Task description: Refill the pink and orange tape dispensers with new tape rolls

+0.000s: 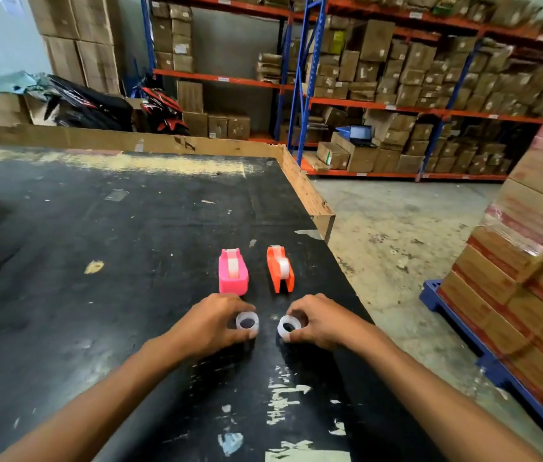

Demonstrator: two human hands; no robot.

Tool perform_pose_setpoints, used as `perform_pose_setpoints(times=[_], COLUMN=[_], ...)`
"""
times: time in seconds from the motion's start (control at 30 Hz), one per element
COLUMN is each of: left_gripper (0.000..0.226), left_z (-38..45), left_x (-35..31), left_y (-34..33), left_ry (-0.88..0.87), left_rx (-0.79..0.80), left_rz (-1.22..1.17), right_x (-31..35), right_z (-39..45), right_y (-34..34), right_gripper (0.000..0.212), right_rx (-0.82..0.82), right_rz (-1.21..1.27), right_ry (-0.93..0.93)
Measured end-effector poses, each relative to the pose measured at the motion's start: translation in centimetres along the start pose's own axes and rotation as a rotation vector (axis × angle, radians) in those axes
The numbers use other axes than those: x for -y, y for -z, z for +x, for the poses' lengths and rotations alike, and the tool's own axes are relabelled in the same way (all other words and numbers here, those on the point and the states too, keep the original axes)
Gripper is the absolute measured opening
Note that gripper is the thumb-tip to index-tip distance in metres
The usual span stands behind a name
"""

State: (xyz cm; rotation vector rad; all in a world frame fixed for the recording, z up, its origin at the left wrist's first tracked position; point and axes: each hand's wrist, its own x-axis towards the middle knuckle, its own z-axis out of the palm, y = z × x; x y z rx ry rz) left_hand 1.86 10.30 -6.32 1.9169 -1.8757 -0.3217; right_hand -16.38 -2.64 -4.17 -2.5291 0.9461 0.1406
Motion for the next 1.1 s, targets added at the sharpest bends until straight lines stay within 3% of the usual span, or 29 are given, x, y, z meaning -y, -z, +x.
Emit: perform_pose_setpoints(times=[0.27, 0.43, 0.7, 0.9, 1.0, 1.1], left_gripper=[0.061, 0.03, 0.021, 0.042, 0.068, 0.085], left_z=[-5.2, -5.6, -3.9, -3.7, -3.9, -6.4], left_x=[7.1, 10.3, 12.7, 13.1, 13.5, 12.6], left_y=[6.6, 8.0, 6.4, 5.5, 5.3, 4.4], left_ry=[0.287, 0.39, 0.42, 0.448, 0.471, 0.455], left_rx=[-0.181, -0.16, -0.107, -0.122, -0.159, -0.254], left_rz=[0.03, 0.098, 0.113, 0.093, 0.051, -0.008], right_x=[10.4, 14.5, 15.3, 14.9, 15.2, 14.5], right_z=[6.9, 10.1, 12.9, 12.7, 12.2, 9.2], right_y=[-0.9, -1.4, -2.6, -3.1, -2.7, -2.4], right_gripper=[0.028, 0.026, 0.022, 0.026, 0.028, 0.045], right_rx=[0.038, 0.007, 0.037, 0.014, 0.002, -0.04], right_rz=[-0.059, -0.107, -0.14, -0.152, -0.148, -0.057], right_ry=[0.167, 0.196, 0.139, 0.143, 0.155, 0.186])
